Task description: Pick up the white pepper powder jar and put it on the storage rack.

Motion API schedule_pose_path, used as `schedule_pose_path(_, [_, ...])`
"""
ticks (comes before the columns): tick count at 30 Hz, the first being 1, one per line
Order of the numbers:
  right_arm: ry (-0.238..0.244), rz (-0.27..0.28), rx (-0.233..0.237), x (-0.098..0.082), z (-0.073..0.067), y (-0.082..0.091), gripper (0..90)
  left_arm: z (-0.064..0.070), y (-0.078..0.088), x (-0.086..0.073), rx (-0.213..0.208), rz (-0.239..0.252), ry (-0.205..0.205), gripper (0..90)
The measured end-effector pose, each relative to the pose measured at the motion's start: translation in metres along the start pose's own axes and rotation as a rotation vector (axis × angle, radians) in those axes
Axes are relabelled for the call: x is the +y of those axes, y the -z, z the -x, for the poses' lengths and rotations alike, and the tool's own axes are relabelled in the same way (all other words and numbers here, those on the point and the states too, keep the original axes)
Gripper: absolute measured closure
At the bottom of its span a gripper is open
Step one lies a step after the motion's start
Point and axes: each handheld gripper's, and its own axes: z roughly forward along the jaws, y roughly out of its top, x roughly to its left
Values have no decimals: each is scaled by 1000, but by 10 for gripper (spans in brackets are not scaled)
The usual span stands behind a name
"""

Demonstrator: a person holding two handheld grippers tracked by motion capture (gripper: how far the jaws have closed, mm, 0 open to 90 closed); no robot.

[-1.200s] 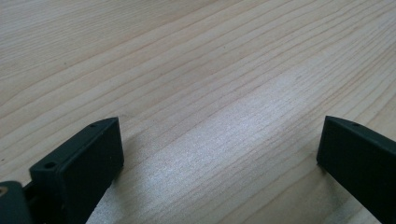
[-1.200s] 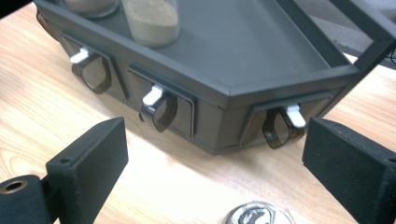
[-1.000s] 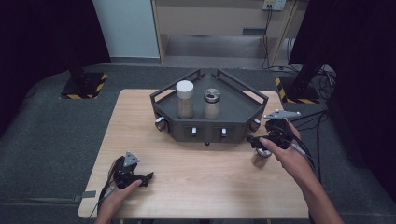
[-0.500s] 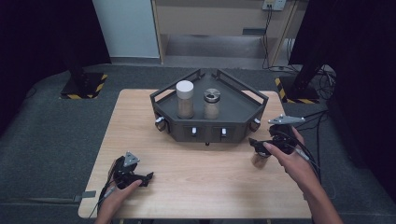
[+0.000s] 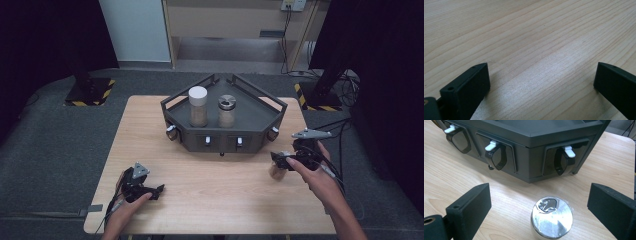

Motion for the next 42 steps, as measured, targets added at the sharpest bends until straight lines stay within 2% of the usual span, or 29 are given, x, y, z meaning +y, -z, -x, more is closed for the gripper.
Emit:
schedule_pose_path(12, [0,-8,-20,-14,-1,2,48,0,0,0,0,0,0,0])
schedule_pose_path(18, [-14,-8,-13,-18,-1,1,48,0,0,0,0,0,0,0])
schedule_pose_path(30, [-10,-18,-38,-30,-1,-1,46,0,0,0,0,0,0,0])
schedule_pose_path(32, [3,-22,-45,-32,-1,-1,46,0,0,0,0,0,0,0])
schedule_pose_path(42, [-14,-52,-55,-47,1,-5,46,0,0,0,0,0,0,0])
